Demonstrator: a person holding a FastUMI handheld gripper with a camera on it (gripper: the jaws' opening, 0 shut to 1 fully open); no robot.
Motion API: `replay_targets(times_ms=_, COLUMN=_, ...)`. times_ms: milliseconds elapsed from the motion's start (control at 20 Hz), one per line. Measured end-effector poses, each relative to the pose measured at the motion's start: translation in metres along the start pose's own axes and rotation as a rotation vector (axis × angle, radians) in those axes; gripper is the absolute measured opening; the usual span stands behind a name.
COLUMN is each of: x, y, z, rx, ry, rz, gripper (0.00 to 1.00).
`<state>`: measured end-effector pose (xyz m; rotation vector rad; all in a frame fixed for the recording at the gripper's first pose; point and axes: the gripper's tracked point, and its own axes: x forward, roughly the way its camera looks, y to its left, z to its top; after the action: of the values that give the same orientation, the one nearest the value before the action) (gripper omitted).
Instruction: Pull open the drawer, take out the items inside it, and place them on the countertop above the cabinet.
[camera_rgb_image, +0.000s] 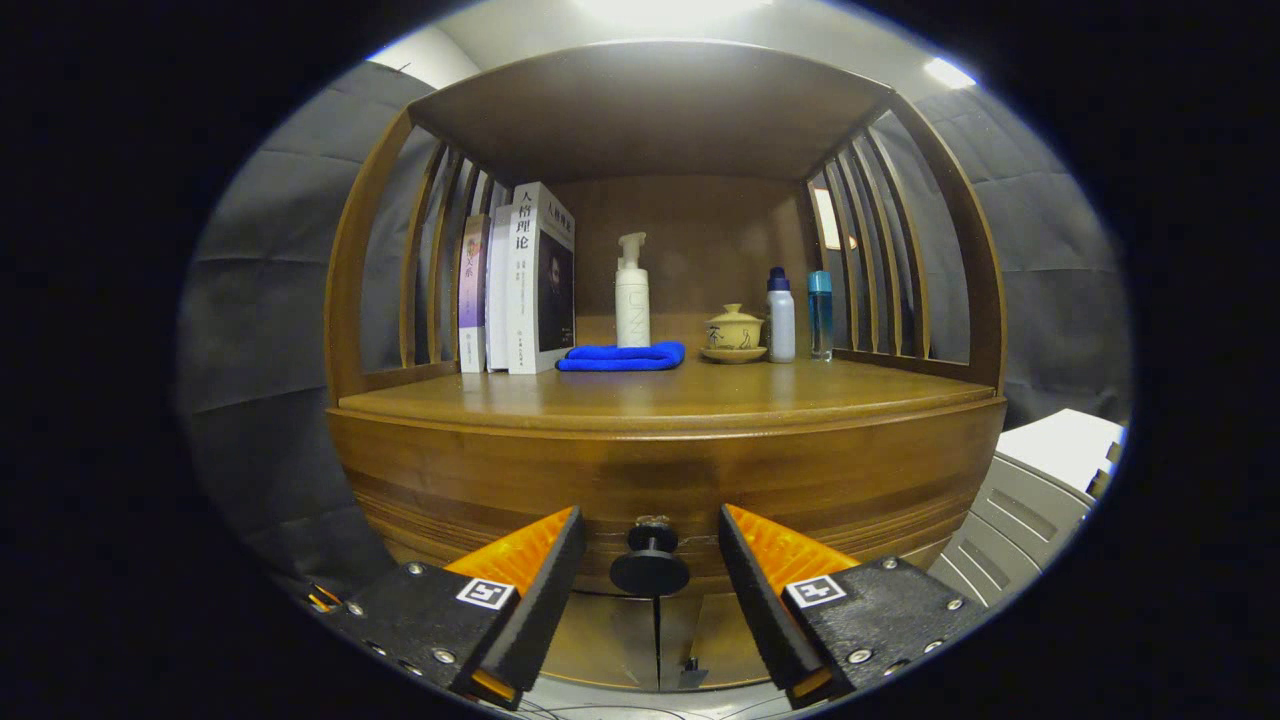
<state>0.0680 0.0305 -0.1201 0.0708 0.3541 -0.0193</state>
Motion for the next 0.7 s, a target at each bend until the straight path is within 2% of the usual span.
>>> replay_targets(times_ms=200, x=0.004, y=-0.001, z=-0.013, rx=-0.004, ry=0.024, rz=-0.004, gripper=0.64)
replay_targets(times_ms=700, x=0.004, y=0.0, z=-0.022, rx=0.028, ry=0.027, rz=-0.023, gripper=0.44)
